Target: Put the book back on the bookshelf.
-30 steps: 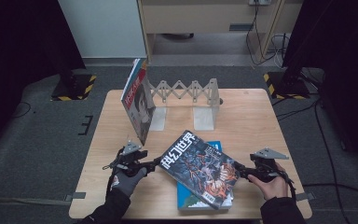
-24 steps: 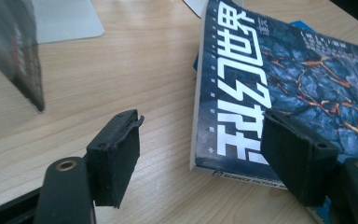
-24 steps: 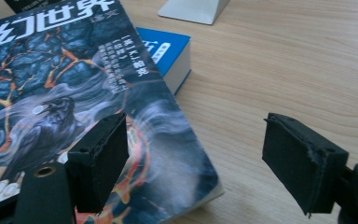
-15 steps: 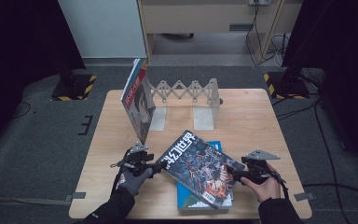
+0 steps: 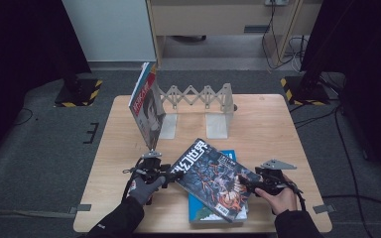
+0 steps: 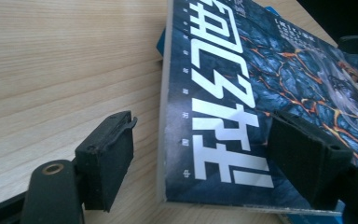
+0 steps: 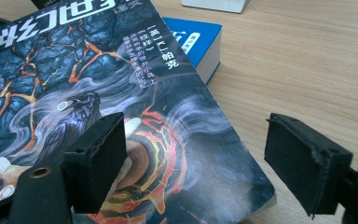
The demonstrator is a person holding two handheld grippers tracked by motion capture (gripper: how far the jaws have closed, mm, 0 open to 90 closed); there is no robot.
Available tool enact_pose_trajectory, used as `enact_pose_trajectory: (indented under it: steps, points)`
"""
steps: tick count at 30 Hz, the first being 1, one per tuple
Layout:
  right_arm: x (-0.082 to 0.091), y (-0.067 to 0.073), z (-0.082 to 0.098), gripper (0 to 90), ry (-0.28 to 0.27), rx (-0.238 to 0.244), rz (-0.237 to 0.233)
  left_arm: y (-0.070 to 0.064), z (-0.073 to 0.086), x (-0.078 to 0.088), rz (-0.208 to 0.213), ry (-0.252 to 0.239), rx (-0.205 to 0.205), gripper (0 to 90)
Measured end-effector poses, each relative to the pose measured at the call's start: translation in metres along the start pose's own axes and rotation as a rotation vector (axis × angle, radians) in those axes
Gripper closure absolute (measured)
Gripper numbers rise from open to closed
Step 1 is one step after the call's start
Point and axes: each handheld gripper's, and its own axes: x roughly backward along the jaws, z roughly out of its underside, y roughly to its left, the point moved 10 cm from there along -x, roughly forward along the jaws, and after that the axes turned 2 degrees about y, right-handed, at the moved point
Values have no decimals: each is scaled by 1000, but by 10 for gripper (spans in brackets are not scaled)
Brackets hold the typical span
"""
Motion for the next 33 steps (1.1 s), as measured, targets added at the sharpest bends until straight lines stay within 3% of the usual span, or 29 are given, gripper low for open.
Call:
enact_pose_trajectory:
  steps: [5, 13, 19, 23, 28, 33]
  points:
    - [-1, 0, 0, 205, -5, -9, -4, -6, 1, -6, 63, 24, 28, 230]
    - [-3, 0, 0, 204, -11, -18, -15, -10, 1, -6, 69, 30, 34, 273]
    - [-3, 0, 0, 206, -18, -26, -16, -11, 1, 5, 84, 38, 86, 400]
    - [-4, 1, 0, 208, -26, -26, -17, -20, -3, 17, 124, 21, 79, 455]
    - [-5, 2, -1, 208, -36, -15, -19, -26, 0, 22, 144, 26, 65, 464]
    - [-5, 2, -1, 208, -37, -13, -20, -30, 0, 18, 175, 38, 80, 419]
